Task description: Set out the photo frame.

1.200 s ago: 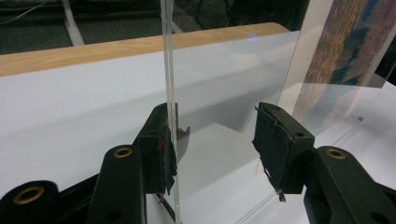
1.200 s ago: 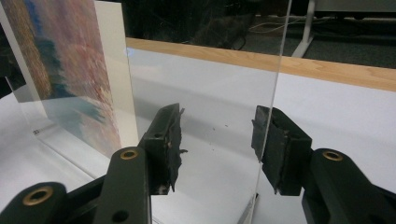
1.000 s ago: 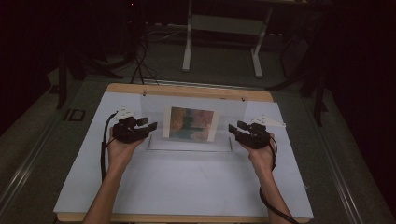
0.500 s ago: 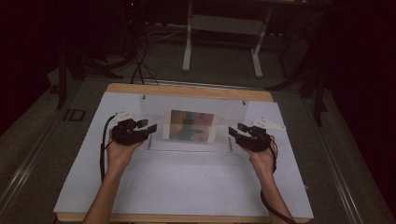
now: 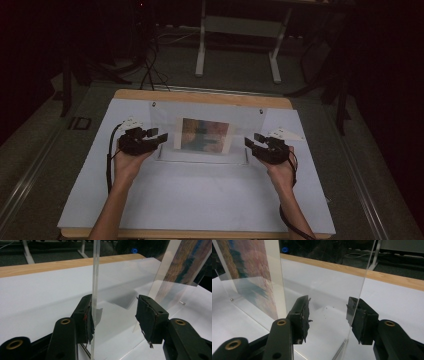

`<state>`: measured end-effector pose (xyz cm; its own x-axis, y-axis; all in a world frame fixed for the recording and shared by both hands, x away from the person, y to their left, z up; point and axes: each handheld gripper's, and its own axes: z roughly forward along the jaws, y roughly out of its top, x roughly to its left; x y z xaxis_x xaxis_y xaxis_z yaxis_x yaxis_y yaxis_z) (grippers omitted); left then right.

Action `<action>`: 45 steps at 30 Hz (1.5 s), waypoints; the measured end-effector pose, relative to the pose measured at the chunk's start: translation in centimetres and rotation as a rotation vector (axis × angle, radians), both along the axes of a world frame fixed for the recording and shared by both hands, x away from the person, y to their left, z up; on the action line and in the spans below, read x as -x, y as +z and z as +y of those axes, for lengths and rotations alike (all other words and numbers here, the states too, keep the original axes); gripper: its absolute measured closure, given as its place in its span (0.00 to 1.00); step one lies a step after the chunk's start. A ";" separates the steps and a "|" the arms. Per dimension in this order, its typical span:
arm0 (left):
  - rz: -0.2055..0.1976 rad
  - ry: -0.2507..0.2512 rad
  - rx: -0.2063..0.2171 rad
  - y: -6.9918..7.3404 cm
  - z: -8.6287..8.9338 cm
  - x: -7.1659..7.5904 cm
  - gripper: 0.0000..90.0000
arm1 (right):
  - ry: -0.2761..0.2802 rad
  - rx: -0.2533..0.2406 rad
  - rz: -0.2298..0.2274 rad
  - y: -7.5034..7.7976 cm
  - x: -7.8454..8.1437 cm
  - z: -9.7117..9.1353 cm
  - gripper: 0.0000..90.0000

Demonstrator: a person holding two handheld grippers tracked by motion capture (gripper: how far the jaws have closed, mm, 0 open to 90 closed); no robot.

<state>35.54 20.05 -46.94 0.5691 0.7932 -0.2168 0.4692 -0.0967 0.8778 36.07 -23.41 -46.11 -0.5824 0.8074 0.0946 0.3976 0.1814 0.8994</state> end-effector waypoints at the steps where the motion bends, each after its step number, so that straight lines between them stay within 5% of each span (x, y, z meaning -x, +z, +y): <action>1: 0.002 0.000 0.002 0.0 0.0 0.0 0.55 | 0.000 0.001 0.001 0.0 0.0 0.0 0.57; 11: 0.018 0.000 0.010 -0.1 -0.1 0.1 0.50 | 0.031 -0.002 0.010 -0.1 -0.1 -0.4 0.58; 23: 0.021 -0.021 0.032 -0.3 -0.1 0.2 0.43 | 0.069 -0.008 0.036 -0.4 -0.6 -0.6 0.49; 26: 0.015 -0.032 0.045 -0.2 0.1 0.3 0.41 | 0.079 0.008 0.033 -0.3 -0.6 -0.8 0.41; 45: -0.016 -0.039 0.076 0.8 2.7 1.3 0.41 | 0.129 0.043 0.057 1.1 -0.7 -2.9 0.33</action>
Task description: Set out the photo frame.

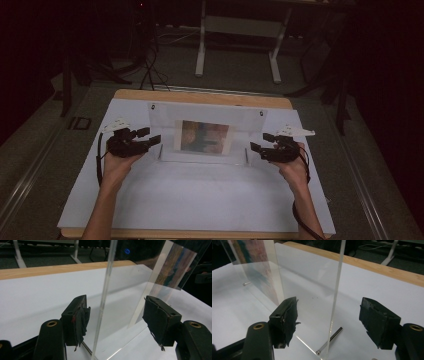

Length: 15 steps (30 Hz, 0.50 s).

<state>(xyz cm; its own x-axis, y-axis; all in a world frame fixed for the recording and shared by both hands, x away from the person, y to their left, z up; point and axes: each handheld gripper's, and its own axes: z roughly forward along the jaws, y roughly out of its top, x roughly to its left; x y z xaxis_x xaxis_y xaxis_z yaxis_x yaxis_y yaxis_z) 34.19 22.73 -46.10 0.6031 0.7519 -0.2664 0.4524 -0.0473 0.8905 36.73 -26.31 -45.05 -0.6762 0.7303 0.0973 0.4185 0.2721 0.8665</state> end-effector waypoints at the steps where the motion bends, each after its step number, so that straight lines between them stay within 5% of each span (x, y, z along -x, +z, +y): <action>1: 0.000 0.000 0.000 0.0 0.0 0.0 0.41 | 0.000 0.000 0.000 0.0 0.0 0.0 0.33; 11: 0.003 0.037 -0.004 0.4 2.4 0.5 0.41 | 0.006 -0.017 0.056 -0.5 -0.6 -2.1 0.33; 15: 0.028 0.094 -0.054 -0.1 3.2 0.4 0.41 | -0.001 0.005 0.088 -1.2 -1.0 -3.1 0.34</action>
